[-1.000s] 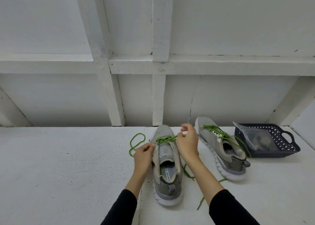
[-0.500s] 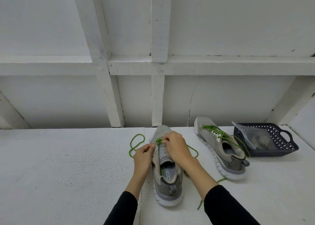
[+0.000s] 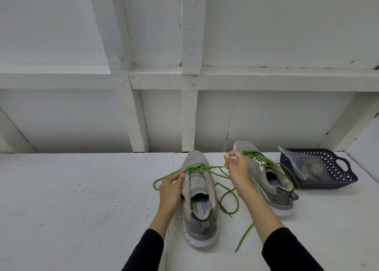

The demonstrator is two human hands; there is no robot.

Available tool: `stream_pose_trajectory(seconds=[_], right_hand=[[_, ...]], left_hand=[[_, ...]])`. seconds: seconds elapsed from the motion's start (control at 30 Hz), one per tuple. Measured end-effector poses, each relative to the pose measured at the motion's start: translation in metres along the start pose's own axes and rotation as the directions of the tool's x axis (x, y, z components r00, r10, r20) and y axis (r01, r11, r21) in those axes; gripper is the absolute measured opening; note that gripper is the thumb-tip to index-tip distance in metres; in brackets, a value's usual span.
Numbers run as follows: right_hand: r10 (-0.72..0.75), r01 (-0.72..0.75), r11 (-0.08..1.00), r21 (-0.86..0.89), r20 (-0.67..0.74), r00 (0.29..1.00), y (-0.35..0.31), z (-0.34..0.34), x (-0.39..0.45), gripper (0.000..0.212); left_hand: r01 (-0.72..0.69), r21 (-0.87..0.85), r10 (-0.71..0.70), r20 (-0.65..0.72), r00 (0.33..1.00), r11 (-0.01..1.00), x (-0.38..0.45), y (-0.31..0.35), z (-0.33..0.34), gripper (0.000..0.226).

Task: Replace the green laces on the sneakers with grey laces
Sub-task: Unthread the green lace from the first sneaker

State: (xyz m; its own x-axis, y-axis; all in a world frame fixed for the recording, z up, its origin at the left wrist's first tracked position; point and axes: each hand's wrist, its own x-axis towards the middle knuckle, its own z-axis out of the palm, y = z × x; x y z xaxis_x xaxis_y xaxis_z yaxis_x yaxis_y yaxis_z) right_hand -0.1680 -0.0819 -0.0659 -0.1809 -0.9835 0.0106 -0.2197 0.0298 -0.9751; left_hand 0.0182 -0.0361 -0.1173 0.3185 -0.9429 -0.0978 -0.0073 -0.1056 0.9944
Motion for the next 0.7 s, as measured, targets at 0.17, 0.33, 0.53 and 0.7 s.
stream_pose_trajectory(seconds=[0.17,0.33,0.53,0.7], right_hand=[[-0.055,0.067,0.960,-0.271,0.049,0.997,0.018,0.005,-0.006,0.012],[-0.235,0.262,0.811,-0.522,0.120,0.965,-0.008,0.023,-0.014,0.022],[-0.154,0.462,0.523,-0.716,0.454,0.878,-0.014,0.045,-0.022,0.029],[-0.137,0.289,0.808,-0.513,0.313,0.940,-0.007,0.050,-0.021,0.022]], left_hand=[[-0.040,0.040,0.039,0.032,0.999,0.998,0.001,0.003,0.001,0.025],[-0.031,0.026,0.030,0.032,0.999,0.999,0.000,0.004,0.002,0.024],[-0.046,0.045,0.045,0.016,0.999,0.998,-0.001,0.006,0.003,0.021],[-0.043,0.150,0.047,-0.025,0.999,0.988,0.003,0.000,0.001,0.021]])
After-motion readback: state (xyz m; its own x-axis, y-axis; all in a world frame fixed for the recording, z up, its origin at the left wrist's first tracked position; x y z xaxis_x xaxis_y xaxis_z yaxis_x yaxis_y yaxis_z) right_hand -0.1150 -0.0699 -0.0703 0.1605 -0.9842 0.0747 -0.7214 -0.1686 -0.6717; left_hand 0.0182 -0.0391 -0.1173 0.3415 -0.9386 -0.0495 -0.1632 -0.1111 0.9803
